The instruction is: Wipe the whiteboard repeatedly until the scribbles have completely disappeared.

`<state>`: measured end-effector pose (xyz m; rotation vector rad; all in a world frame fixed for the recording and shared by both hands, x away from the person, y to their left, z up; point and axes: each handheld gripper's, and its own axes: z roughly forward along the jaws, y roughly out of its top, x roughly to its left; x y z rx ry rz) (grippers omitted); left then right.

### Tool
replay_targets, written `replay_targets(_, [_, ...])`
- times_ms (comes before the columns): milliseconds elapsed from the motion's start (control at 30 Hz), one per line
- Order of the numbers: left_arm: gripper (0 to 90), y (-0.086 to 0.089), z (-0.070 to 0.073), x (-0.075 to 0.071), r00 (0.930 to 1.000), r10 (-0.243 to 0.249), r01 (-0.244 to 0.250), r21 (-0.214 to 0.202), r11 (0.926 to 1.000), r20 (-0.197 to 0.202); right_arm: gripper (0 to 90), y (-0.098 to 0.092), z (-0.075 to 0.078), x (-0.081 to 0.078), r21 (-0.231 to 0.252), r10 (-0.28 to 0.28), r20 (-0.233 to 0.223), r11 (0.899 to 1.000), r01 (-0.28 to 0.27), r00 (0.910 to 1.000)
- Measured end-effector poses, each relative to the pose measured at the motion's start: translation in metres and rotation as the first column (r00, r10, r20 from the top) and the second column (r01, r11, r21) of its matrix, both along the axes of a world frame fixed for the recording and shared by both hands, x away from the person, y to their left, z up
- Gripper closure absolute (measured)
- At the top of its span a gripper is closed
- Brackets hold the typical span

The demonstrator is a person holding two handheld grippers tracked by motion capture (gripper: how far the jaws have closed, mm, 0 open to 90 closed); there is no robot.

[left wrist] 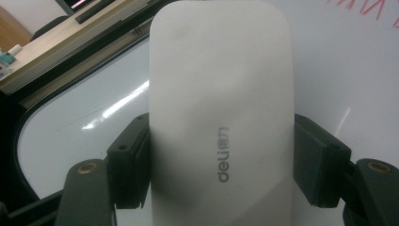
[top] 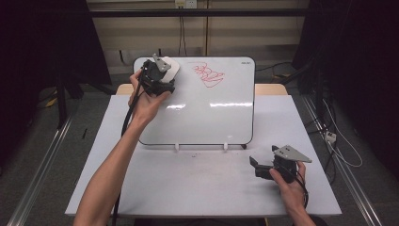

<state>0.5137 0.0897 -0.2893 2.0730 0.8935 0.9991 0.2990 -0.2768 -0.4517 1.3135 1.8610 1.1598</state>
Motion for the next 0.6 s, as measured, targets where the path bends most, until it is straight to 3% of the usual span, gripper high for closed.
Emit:
replay_targets(233, [31.0, -0.004, 0.001, 0.001, 0.9997, 0.022, -0.022, 0.006, 0.9997, -0.010, 4.4, 0.001, 0.000, 0.001, -0.001, 0.004, -0.001, 1.000, -0.004, 1.0000])
replay_targets(467, [31.0, -0.012, 0.001, 0.001, 0.9997, 0.022, -0.022, -0.013, 0.9997, -0.010, 4.4, 0.002, -0.001, 0.002, 0.000, 0.007, -0.005, 1.000, -0.007, 1.0000])
replay_targets(600, [31.0, -0.022, 0.000, 0.000, 1.0000, 0.004, -0.004, 0.009, 0.9999, -0.005, 4.4, 0.002, 0.000, 0.002, 0.001, 0.008, -0.004, 1.000, -0.008, 1.0000])
